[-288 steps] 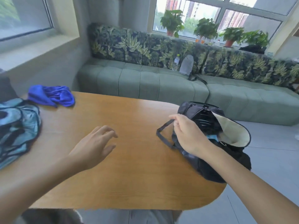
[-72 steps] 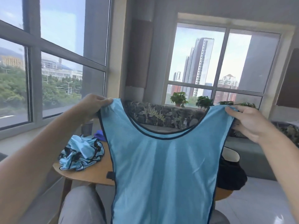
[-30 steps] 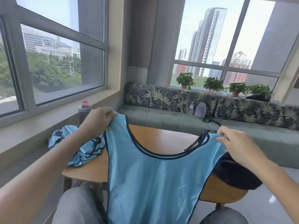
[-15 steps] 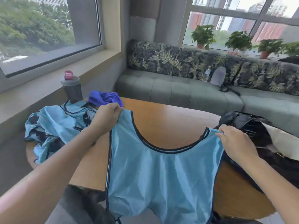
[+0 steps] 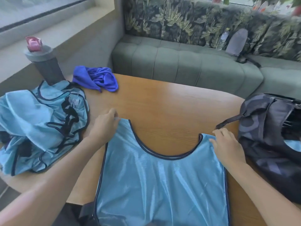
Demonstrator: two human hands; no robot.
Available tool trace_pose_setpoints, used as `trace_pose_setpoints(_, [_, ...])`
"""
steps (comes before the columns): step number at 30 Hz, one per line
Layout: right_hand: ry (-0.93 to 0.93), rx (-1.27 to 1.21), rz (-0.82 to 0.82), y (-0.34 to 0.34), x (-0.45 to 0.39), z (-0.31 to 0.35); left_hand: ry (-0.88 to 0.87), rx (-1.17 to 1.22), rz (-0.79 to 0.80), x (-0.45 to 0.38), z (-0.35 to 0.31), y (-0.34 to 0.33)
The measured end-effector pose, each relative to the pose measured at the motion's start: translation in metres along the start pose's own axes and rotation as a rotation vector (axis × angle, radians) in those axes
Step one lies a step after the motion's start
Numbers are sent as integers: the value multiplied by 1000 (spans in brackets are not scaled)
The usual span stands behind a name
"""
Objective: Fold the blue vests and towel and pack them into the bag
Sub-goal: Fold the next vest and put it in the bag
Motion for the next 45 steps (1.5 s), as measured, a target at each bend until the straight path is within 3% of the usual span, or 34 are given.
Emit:
trace_pose_setpoints(4, [-7, -116, -229, 9, 15, 12, -268, -96, -251, 25, 8, -12])
trace_pose_setpoints(6, [-63, -227, -192, 11, 27, 22, -337, -112, -196, 36, 12, -24])
trace_pose_setpoints(9, [-128, -287, 120, -2, 41, 40, -252, -177, -8, 47, 11, -43])
trace_pose_setpoints(11, [-102, -282, 198, -14, 46, 53, -285, -244, 53, 52, 6, -53])
trace_pose_setpoints(14, [-86, -277, 147, -26, 38, 66, -244, -249, 92, 54, -6, -65])
trace_pose_setpoints(18, [-46, -222, 141, -36, 1, 62, -226, -229, 11, 32, -26, -78])
trace_pose_setpoints(39, [-54, -212, 75, -98, -252, -11, -242, -277, -30, -202, -113, -131])
trace_pose_setpoints(45, [-88, -342, 93, -99, -272, -19, -232, -254, 59, -219, -123, -125])
Point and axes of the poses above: each hand's wrist, its own x-axis away from the middle knuckle, its own y-axis out of the back of the hand, z = x × y, the point moved 1 cm from there along -x, towards the middle knuckle, and after that the axes turned 11 degrees about y, right-handed, at the moved point
